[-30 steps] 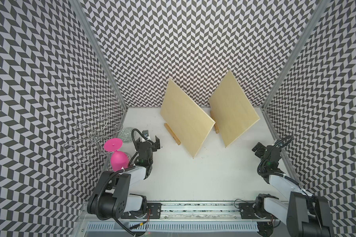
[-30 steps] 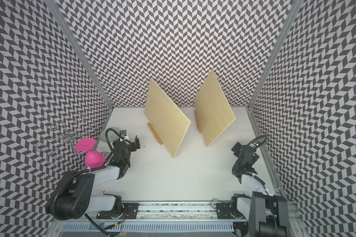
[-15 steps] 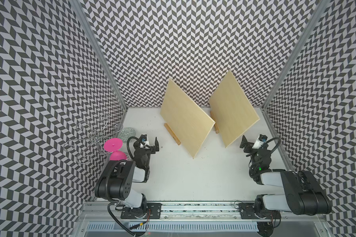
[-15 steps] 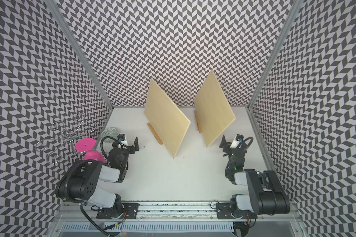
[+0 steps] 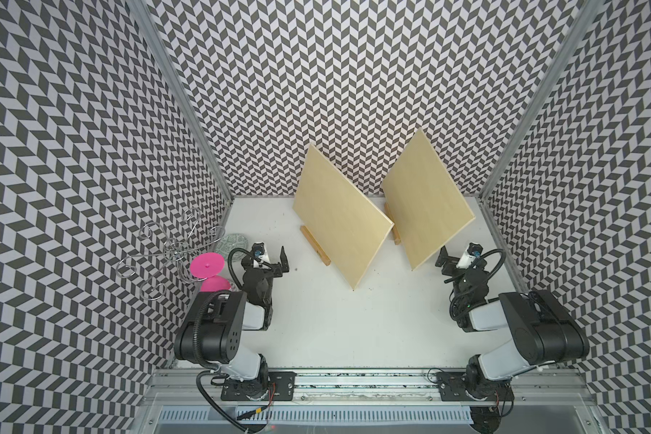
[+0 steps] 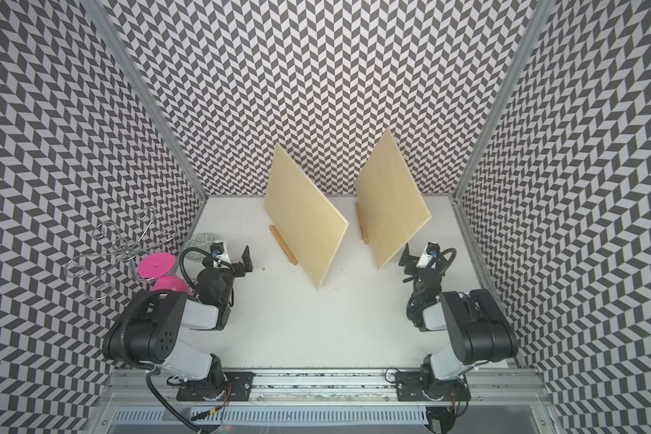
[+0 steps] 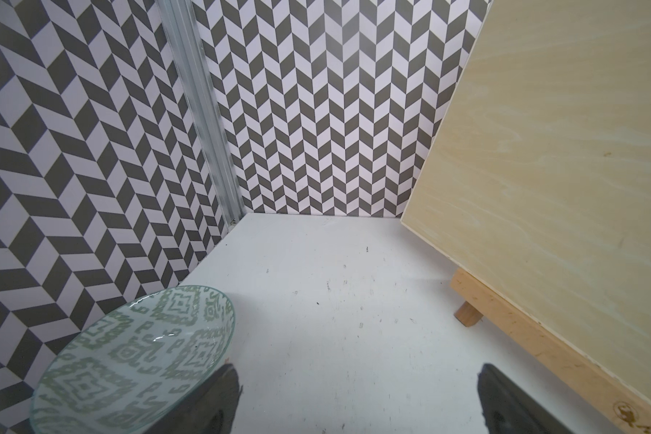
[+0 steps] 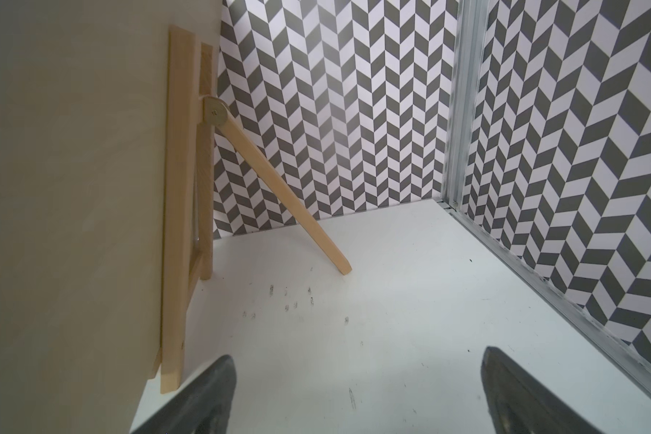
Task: Assemble the easel
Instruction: Reset both arms
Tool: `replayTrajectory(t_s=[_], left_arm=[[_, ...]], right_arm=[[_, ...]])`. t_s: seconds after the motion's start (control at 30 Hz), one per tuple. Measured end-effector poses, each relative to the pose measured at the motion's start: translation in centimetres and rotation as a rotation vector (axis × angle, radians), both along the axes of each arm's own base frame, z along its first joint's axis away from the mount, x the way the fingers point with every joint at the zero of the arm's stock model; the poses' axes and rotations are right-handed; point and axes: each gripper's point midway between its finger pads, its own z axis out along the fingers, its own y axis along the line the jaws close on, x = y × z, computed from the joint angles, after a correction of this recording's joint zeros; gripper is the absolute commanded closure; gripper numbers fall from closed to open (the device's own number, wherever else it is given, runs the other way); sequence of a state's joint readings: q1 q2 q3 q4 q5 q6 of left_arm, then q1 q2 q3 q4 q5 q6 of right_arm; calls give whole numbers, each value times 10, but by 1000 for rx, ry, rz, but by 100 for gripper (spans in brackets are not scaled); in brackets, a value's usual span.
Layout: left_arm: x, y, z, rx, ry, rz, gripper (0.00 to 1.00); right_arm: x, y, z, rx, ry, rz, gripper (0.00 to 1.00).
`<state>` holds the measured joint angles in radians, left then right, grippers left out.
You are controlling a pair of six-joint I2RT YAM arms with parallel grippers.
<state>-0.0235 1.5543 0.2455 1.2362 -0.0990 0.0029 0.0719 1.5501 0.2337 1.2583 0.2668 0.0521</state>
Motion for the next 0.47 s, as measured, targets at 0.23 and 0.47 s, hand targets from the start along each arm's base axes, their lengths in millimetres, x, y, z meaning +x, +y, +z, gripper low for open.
replayTrajectory(t_s=[0.23, 0.47], left_arm=[[0, 0, 0, -1, 0, 0, 0], [0, 0, 0, 0, 0, 0, 0]], right_arm=[[-5, -1, 2, -7, -20, -10, 1], [-5, -2, 2, -7, -21, -11, 1]])
